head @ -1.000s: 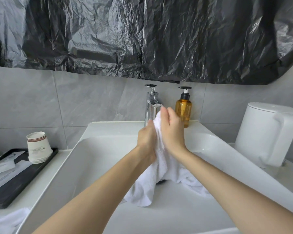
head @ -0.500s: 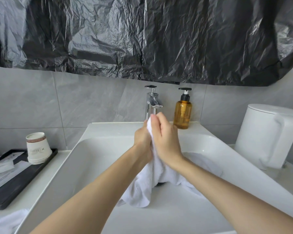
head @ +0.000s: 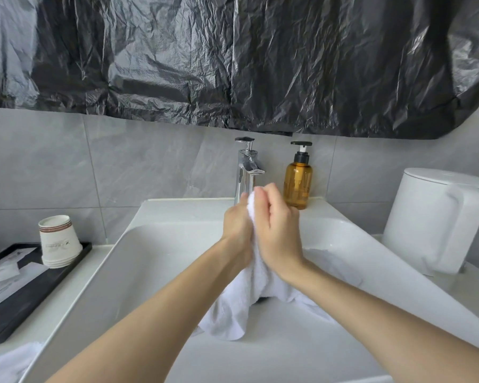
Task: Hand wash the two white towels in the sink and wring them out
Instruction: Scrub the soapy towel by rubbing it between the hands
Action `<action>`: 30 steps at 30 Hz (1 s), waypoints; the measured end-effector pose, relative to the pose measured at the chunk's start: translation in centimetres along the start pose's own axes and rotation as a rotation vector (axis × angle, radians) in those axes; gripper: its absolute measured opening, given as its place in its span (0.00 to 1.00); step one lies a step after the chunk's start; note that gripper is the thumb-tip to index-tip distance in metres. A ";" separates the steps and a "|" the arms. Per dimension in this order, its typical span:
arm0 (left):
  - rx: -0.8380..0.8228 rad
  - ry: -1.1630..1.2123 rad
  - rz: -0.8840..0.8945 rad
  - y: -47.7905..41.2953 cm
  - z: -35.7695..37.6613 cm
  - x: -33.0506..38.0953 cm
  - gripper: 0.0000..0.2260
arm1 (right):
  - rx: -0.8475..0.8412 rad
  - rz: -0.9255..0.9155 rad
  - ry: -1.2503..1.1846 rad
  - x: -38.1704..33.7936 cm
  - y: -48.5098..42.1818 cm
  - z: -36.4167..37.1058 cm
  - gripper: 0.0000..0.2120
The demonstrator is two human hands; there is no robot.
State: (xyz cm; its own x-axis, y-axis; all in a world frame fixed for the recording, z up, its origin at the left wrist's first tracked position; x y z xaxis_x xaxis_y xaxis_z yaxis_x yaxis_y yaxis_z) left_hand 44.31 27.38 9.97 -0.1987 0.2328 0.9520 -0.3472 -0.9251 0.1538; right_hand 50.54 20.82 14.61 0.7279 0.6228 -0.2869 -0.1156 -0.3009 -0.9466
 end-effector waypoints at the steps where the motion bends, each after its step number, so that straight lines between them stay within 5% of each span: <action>1: 0.007 0.015 -0.003 0.0 -0.3 0.0 0.16 | -0.028 0.012 0.000 0.3 -0.4 0.4 0.15; 4: -0.030 0.045 -0.112 0.0 0.2 -0.8 0.16 | 0.127 0.279 0.066 3.2 -1.7 -0.6 0.19; 8: -0.016 0.024 -0.041 -0.2 -0.1 -0.3 0.15 | -0.031 0.000 0.028 -0.1 -0.1 0.5 0.16; 12: -0.048 0.041 -0.126 0.2 0.3 -0.9 0.15 | 0.105 0.265 0.079 3.1 -1.7 -0.7 0.17; 17: -0.039 -0.008 -0.010 0.0 -0.1 0.0 0.12 | -0.029 -0.018 0.021 -0.5 0.0 0.6 0.15; 20: -0.029 0.032 -0.101 0.1 0.2 -0.6 0.14 | 0.113 0.266 0.056 2.7 -1.9 -0.6 0.18; 25: 0.015 -0.003 0.002 -0.2 -0.4 0.2 0.15 | -0.061 -0.008 -0.003 -0.7 -0.1 0.8 0.15; 28: 0.001 0.009 -0.098 -0.1 -0.3 -0.5 0.14 | 0.044 0.235 0.067 2.4 -1.9 0.2 0.17; 30: 0.000 -0.002 -0.107 -0.4 -0.3 -0.7 0.15 | 0.049 0.206 0.077 2.2 -1.2 -0.1 0.15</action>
State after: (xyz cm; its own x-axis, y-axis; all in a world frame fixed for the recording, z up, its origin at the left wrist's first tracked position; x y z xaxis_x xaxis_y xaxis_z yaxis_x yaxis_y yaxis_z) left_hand 44.30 27.69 9.15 -0.1589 0.3294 0.9307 -0.3665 -0.8950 0.2542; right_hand 52.38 22.50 15.17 0.7347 0.4941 -0.4648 -0.2989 -0.3794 -0.8756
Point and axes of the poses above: each hand's wrist, its own y-axis away from the middle knuckle, its own z-axis out of the palm, x = y × z, the point moved 8 cm from there along -y, towards the middle knuckle, and after that the axes turned 12 degrees about -z, right-handed, at the moved point
